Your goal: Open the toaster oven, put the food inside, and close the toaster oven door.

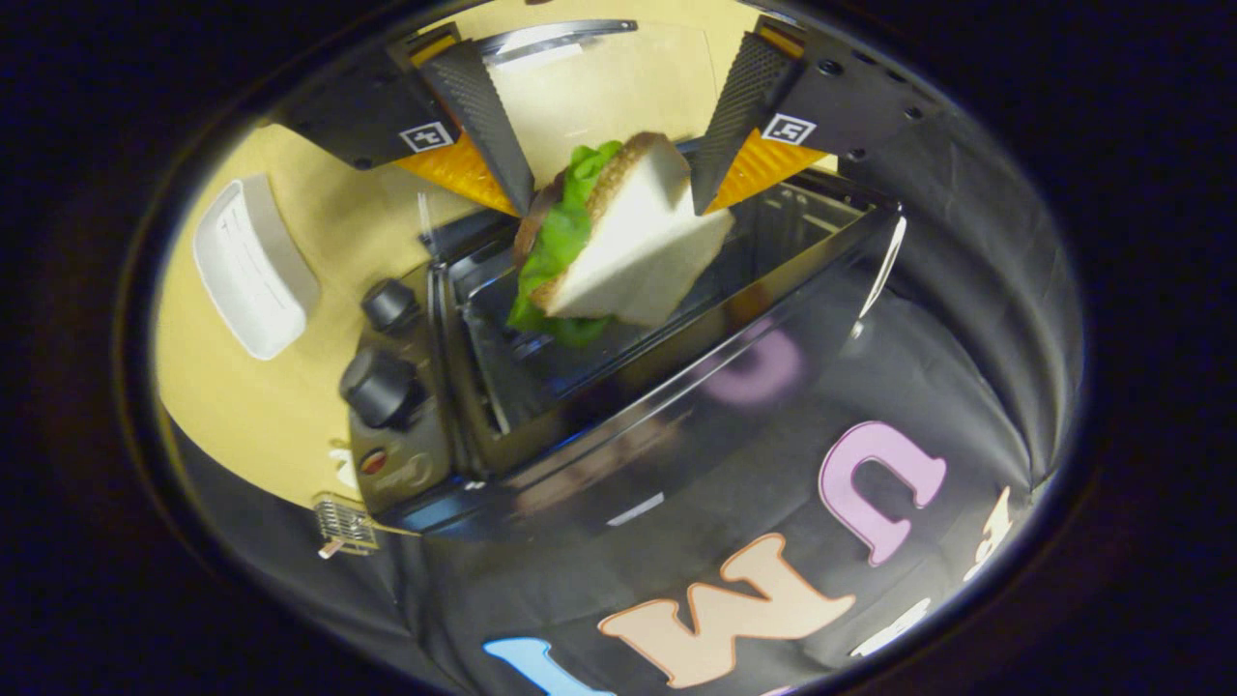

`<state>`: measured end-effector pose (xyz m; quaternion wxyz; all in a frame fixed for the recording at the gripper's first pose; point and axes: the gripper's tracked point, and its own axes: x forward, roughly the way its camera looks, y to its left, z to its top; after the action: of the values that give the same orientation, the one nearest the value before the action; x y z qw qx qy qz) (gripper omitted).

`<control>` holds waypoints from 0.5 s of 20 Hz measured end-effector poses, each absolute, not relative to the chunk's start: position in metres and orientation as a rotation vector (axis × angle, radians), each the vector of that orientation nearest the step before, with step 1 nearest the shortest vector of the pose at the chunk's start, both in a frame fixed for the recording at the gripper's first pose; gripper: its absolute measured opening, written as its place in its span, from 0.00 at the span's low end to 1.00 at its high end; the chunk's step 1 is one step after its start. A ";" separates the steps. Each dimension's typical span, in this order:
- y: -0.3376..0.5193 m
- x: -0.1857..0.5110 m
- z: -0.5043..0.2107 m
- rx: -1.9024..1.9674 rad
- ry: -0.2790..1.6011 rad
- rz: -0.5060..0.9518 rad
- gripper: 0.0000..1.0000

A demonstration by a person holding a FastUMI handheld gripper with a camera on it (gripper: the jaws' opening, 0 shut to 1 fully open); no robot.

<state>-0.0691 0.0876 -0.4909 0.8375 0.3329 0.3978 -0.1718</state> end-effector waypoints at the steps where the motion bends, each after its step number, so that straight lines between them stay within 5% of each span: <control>1: 0.093 -0.068 -0.493 0.719 0.853 -0.352 0.99; 10: 0.126 -0.077 -0.470 0.652 0.816 -0.201 0.99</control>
<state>-0.0773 0.1258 -0.4702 0.8619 0.3108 0.3890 -0.0959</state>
